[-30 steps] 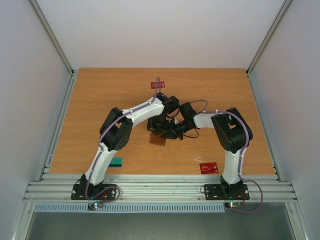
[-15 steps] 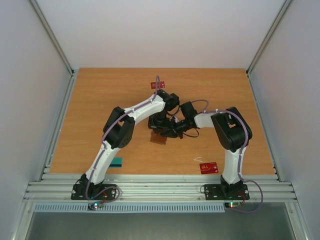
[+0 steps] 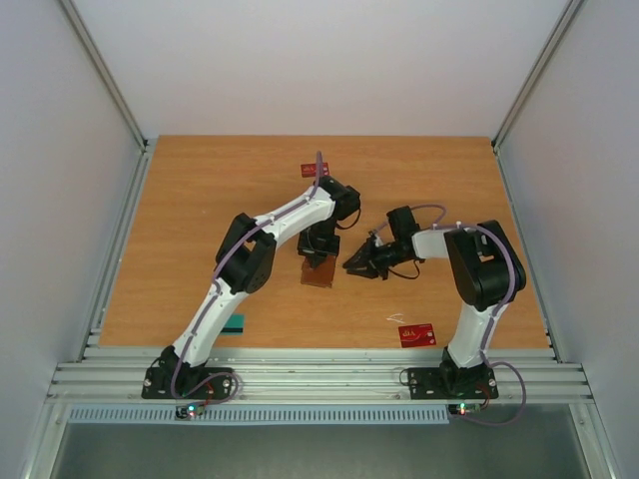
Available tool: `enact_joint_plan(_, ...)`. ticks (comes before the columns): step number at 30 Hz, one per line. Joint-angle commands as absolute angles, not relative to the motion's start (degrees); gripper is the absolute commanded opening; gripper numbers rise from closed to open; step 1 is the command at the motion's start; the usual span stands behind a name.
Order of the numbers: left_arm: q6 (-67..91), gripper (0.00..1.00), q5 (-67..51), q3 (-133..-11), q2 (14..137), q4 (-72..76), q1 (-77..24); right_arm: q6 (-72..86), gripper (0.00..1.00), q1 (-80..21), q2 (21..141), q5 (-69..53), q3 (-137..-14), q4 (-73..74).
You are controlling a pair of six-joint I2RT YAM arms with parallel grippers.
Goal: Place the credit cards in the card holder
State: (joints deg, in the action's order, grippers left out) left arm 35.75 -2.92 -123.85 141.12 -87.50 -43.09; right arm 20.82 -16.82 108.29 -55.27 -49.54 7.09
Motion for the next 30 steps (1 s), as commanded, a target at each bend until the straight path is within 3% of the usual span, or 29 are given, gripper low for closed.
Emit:
enact_joint_plan(1, 35.29, 0.00, -7.39, -121.97, 151.20, -76.20, -44.13, 12.62, 0.21, -15.30, 107.17, -48.29, -50.20, 22.98)
enact_joint_plan(7, 34.47, 0.01, -9.09, -127.99, 154.95, -76.91, -44.17, 10.28, 0.23, -15.34, 110.88, -47.83, -54.43, 23.77)
enact_joint_plan(12, 33.74, 0.20, -10.01, -135.30, 160.58, -80.70, -44.70, 8.53, 0.22, -15.38, 110.46, -47.44, -55.89, 26.97)
enact_joint_plan(16, 34.82, 0.32, -10.85, -130.67, 155.36, -76.80, -44.57, 5.92, 0.22, -15.38, 107.33, -46.32, -55.72, 31.16)
enact_joint_plan(24, 37.15, 0.35, -15.79, -132.01, 146.42, -73.83, -43.13, 2.85, 0.22, -15.31, 101.11, -45.06, -57.41, 37.65)
enact_joint_plan(30, 37.62, 0.46, -19.90, -128.55, 140.20, -71.75, -41.70, 1.00, 0.22, -15.35, 96.94, -44.80, -58.01, 40.06)
